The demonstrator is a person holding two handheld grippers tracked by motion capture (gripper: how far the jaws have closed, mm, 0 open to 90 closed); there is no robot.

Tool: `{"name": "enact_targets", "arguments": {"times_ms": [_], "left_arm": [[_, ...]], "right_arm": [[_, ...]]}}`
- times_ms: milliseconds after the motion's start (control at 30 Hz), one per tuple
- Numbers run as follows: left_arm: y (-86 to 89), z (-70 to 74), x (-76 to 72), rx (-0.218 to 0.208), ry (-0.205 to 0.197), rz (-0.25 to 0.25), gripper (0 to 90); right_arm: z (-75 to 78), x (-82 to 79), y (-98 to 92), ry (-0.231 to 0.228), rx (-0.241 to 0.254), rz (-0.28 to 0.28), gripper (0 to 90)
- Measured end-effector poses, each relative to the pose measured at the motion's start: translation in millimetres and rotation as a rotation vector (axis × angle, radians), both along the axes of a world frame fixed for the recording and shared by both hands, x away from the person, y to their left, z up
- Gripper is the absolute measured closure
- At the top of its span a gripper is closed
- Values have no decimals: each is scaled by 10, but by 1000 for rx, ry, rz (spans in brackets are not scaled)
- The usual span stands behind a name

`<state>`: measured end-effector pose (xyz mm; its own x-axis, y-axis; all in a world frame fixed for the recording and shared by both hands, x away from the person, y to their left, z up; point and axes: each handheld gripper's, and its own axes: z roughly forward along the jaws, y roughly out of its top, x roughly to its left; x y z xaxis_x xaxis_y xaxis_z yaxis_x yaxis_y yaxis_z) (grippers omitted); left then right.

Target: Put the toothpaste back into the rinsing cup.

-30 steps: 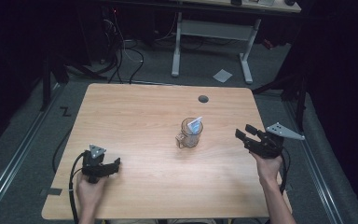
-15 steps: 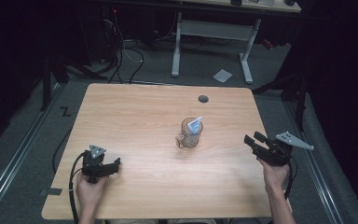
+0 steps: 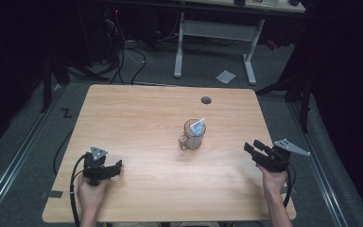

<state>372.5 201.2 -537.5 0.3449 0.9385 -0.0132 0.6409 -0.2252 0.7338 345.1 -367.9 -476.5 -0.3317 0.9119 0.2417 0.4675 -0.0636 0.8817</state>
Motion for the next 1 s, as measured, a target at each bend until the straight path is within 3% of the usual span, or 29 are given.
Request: {"name": "enact_targets", "arguments": {"times_ms": [167, 233, 333, 533, 633, 767, 833, 867, 933, 1000], "left_arm": [[0, 0, 0, 0, 0, 0, 193], [-1, 0, 0, 1, 0, 0, 193], [-1, 0, 0, 1, 0, 0, 193], [-1, 0, 0, 1, 0, 0, 193], [-2, 0, 0, 1, 0, 0, 193], [-1, 0, 0, 2, 0, 0, 193], [-1, 0, 0, 2, 0, 0, 194], [-1, 0, 0, 2, 0, 0, 193], [-2, 0, 0, 2, 0, 0, 193], [-2, 0, 0, 2, 0, 0, 193]], "right_arm": [[-93, 36, 58, 32, 11, 19, 459], [-137, 65, 140, 46, -22, 38, 459], [-171, 95, 188, 59, -11, 47, 459], [-279, 198, 371, 96, -66, 67, 454], [-341, 245, 462, 108, -129, 67, 453], [-379, 275, 476, 124, -159, 53, 450], [-393, 289, 498, 121, -240, 27, 447], [-393, 289, 498, 121, -240, 27, 447], [-423, 306, 506, 133, -297, 10, 441], [-436, 313, 503, 144, -309, 0, 439]]}}
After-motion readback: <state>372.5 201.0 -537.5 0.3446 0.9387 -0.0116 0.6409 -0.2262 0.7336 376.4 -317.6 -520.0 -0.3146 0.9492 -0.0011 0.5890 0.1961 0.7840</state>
